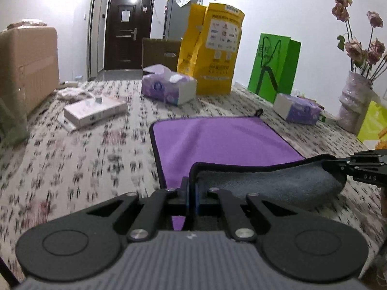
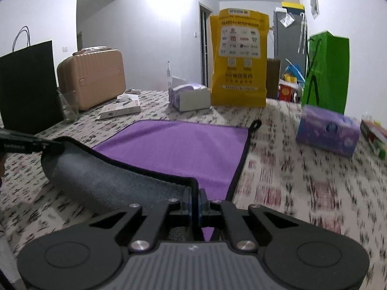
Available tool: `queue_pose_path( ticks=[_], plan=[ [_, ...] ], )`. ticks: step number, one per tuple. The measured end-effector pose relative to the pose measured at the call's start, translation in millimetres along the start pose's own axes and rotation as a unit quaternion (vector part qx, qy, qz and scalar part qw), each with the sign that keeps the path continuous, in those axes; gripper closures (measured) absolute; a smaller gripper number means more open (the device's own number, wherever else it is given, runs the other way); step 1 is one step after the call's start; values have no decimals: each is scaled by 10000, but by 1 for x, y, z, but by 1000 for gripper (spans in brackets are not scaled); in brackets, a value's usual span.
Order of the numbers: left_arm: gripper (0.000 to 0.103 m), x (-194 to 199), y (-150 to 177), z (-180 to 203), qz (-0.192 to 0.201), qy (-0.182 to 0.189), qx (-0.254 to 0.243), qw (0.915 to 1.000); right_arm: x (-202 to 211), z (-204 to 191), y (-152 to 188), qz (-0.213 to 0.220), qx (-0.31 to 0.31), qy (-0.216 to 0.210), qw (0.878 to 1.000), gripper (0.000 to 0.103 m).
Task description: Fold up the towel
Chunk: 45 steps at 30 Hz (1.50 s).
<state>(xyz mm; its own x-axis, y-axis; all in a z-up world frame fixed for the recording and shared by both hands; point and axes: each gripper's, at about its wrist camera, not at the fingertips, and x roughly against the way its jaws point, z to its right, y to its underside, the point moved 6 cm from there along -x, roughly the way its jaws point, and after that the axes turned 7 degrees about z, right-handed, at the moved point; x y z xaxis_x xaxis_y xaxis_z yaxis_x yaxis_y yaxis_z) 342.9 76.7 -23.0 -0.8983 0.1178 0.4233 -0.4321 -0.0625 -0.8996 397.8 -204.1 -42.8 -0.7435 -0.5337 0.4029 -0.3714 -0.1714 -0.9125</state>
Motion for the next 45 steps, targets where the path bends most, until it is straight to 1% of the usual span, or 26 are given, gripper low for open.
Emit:
queue_pose_path(
  ticks=[11,23,28,33,40,45],
  plan=[
    [98,-44,-27,-16,-114,-19,14,9999,-50,20,-32,-11,119,39,9999,99],
    [98,-91,-48,-25,-307,-13,-251,9992,-91,40,-47,-147,92,49,9998,99],
    [98,-120,-58,-39,-527,-17,-89,9986,-114,52,-60,-207,-3,-14,9998,99],
    [98,-144,-66,-48,-605,-90,-74,9981,-143,63,-73,-263,-45,-21,9996,99],
    [98,-176,-72,-56,-753,-180,-142,9969,-170,74,-77,-337,-112,19,9994,99],
    [98,-196,-72,-66,-807,-203,3,9965,-192,81,-77,-451,-96,67,9989,99]
  ],
)
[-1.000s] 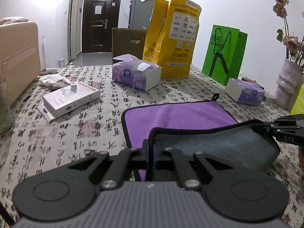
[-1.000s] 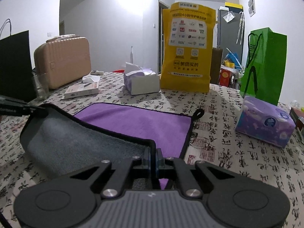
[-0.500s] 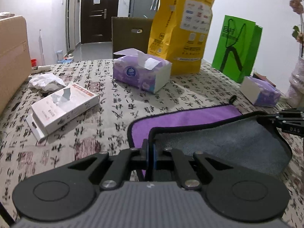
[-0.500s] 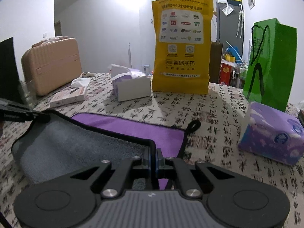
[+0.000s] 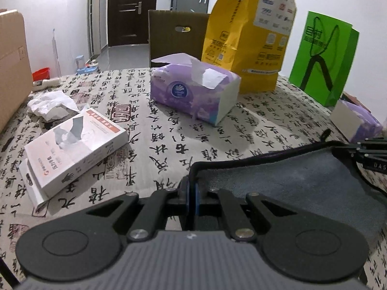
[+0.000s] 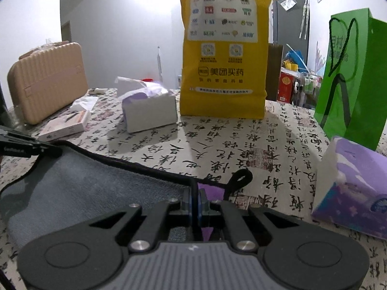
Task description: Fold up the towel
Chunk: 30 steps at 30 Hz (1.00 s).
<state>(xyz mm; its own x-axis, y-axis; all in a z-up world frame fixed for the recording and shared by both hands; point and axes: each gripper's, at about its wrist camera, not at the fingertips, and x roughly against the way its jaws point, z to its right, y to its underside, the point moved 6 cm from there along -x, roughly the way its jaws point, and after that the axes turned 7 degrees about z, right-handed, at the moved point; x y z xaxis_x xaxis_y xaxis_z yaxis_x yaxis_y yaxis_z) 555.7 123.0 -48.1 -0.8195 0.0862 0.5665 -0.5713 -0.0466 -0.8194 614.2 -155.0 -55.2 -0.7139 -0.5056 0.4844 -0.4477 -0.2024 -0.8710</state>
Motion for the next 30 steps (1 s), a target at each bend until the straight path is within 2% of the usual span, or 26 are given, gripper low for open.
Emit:
queue_pose_path(
  ticks=[8,11,14,15,16,17,18,20,21,22,23,26,28,30],
  plan=[
    [98,-17,2,-9,-32,42,82,10000,-22,6,2,-52,-55,67,9999,98],
    [96,-17,3,-11,51,84,122,9999,-23,8,4,12,-22,148,9999,94],
    [83,-16,5,-14,96,1,118,9999,-22,8,5,43,-10,161,9999,91],
    [76,-15,6,-16,94,-31,120,9999,-22,8,5,41,12,173,9998,90],
    [62,-15,6,-17,88,-51,129,9999,-22,7,4,41,27,189,9998,89],
    [56,-14,6,-20,49,-96,156,9998,-22,7,4,42,38,201,9998,88],
    [51,-13,5,-22,24,-102,200,9997,-21,6,4,41,49,218,9997,84],
    [48,-8,5,-24,2,-72,222,9997,-19,6,1,53,37,279,9996,74],
    [41,-6,5,-24,5,-81,219,9997,-18,7,0,61,22,320,9995,67],
    [31,-3,5,-24,9,-82,218,9997,-16,7,-1,75,-1,353,9993,64],
    [27,0,4,-24,3,-79,220,9997,-14,7,-1,85,-18,354,9993,64],
    [22,10,4,-21,-6,-32,277,9996,-8,4,-3,102,-38,371,9993,62],
    [17,17,4,-19,-30,-40,295,9996,-2,2,-4,108,-52,388,9992,57],
    [17,23,4,-16,-36,-51,290,9996,5,0,-5,121,-45,411,9991,52]
  ],
)
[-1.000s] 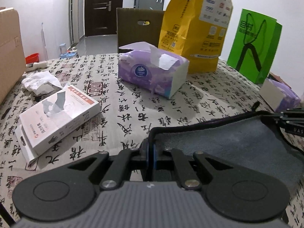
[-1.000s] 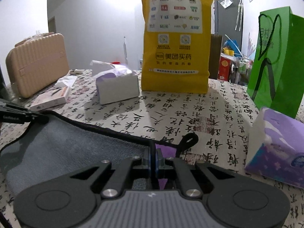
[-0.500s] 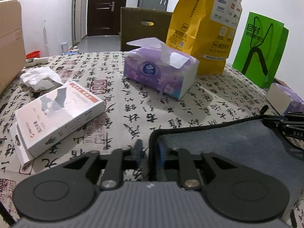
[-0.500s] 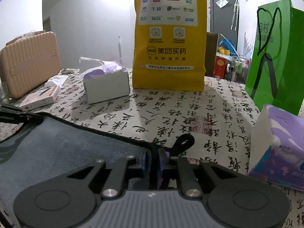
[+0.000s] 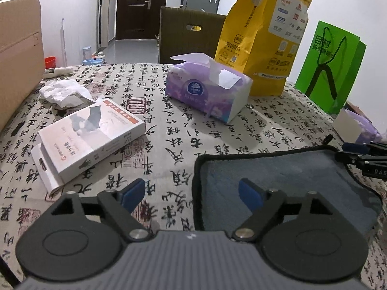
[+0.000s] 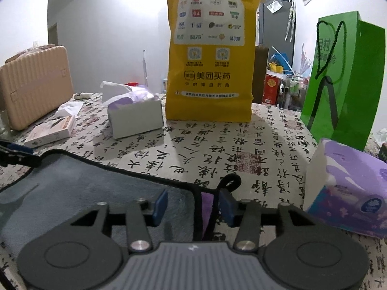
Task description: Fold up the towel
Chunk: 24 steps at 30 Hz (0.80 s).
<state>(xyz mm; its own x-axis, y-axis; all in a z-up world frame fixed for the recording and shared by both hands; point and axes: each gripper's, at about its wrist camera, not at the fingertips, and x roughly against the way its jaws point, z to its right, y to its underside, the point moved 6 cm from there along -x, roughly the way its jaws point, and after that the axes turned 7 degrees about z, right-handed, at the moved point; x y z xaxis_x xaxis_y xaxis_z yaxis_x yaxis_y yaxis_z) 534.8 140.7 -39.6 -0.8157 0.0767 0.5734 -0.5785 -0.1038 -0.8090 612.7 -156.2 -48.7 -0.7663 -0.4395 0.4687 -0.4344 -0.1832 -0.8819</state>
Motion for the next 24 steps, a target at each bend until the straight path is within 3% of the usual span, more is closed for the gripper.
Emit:
queue_pose_path(
  ticks=[16,24],
  plan=[
    [9,92,13,35,372,-94,2,9993,87,-30,9,217,-97,40,9997,44],
    [8,139,34,52,605,-165,25,9980,138,-50,19,455,-108,80,9989,38]
  ],
)
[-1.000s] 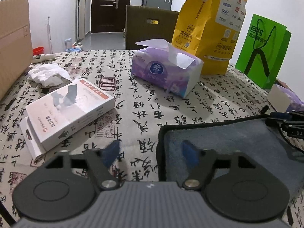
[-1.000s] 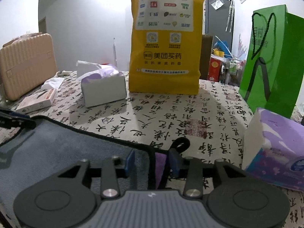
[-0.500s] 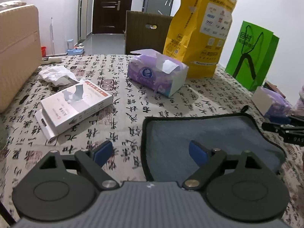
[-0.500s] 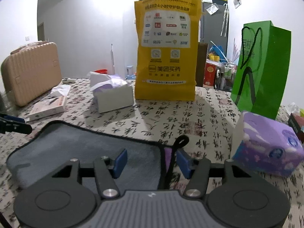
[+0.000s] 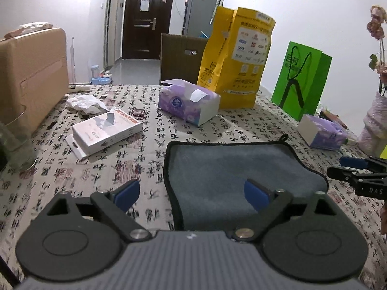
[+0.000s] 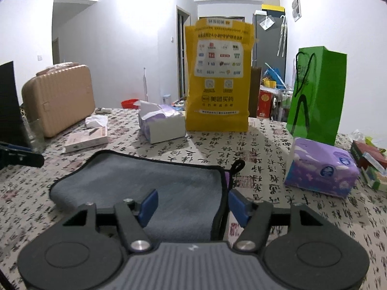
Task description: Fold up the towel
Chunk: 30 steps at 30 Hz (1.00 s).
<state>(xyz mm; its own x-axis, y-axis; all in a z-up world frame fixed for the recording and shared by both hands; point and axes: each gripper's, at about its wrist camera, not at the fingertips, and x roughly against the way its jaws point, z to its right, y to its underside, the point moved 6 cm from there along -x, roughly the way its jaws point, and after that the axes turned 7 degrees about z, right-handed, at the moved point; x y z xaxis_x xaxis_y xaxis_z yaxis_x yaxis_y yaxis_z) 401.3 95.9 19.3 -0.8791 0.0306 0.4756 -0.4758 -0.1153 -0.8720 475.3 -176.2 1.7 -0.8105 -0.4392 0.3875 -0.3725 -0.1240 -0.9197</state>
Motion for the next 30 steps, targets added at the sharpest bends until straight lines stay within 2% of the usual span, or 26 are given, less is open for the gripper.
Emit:
queue_pose_path(
  ticks=[14,26,30],
  plan=[
    [8,55,43,14,84,-70,-29,9999,63,-24,22,136,-217,-14,9997,34],
    [4,107,67,22,449,-129,-39,9989,109,-47,43,313,-267,-14,9992,29],
    [1,123,76,27,580,-140,-111,9982,127,-56,49,439,-185,82,9988,22]
  ],
)
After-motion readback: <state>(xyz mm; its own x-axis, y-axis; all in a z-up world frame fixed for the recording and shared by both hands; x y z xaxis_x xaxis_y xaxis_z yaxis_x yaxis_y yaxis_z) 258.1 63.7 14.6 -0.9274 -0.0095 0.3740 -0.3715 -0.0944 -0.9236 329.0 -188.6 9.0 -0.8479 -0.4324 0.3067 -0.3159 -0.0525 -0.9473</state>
